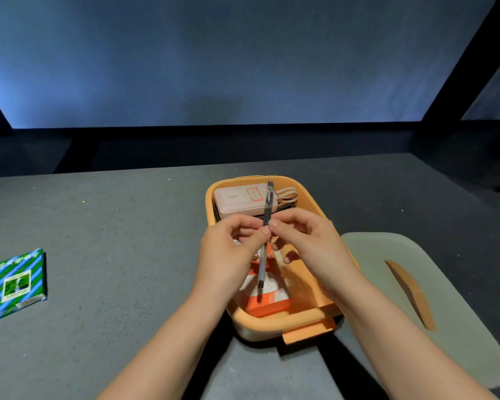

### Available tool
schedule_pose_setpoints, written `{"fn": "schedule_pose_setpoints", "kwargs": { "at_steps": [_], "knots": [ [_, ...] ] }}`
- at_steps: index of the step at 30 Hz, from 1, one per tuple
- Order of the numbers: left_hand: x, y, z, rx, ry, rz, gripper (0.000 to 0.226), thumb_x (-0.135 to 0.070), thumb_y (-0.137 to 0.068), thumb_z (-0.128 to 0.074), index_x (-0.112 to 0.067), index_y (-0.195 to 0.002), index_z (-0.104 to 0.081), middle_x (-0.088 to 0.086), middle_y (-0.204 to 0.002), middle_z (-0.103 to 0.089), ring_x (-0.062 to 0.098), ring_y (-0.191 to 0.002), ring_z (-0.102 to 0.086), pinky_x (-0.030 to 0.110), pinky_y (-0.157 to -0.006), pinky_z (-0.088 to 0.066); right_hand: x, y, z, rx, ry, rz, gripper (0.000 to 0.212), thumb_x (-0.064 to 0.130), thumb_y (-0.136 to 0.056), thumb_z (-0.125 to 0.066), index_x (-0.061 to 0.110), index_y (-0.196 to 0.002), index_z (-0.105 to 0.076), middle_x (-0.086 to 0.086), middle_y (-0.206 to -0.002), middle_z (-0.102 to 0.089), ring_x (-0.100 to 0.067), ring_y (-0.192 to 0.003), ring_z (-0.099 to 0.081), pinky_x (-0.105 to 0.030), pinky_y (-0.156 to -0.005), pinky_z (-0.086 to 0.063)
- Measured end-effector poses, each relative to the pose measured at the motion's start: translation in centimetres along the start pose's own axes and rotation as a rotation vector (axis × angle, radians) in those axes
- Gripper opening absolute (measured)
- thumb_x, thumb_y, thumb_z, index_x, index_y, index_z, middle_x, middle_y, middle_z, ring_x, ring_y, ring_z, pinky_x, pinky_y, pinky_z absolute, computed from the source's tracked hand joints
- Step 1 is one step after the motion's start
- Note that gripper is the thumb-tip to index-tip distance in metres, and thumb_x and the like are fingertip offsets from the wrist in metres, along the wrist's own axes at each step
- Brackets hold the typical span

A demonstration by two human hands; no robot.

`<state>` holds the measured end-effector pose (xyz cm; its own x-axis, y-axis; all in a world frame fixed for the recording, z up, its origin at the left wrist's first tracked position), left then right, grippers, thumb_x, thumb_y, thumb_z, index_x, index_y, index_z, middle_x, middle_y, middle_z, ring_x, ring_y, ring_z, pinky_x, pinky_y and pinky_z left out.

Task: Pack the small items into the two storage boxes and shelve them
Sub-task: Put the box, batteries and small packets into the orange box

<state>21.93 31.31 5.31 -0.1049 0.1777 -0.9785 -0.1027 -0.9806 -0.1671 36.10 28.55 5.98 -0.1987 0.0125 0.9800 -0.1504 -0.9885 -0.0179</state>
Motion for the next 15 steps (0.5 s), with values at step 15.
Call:
{"fn": "schedule_pose_setpoints", "kwargs": {
  "at_steps": [15],
  "knots": [
    [4.1, 2.5, 4.5, -0.089, -0.566, -0.177, 0.03, -0.059, -0.072, -0.054, -0.043, -0.096, -0.063, -0.034, -0.11, -0.051, -0.009, -0.104, -0.039, 0.014, -0.084, -0.02, -8.5, -5.9, 1.9, 0.054, 1.102, -0.374, 0.02, 0.029, -0.091, -0.062, 0.019, -0.076, -0.054, 0.001, -0.073, -0.057, -0.013, -0.067, -0.058, -0.023, -0.053, -0.042]
  ]
}}
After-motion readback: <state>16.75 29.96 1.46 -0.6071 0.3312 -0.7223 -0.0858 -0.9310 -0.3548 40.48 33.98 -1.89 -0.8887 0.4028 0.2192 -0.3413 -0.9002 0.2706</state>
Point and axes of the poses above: each hand's wrist, its own y-axis away from the middle knuckle, its own z-axis out of the back of the hand, x = y × z, the point moved 8 cm from there along -y, towards the middle knuckle
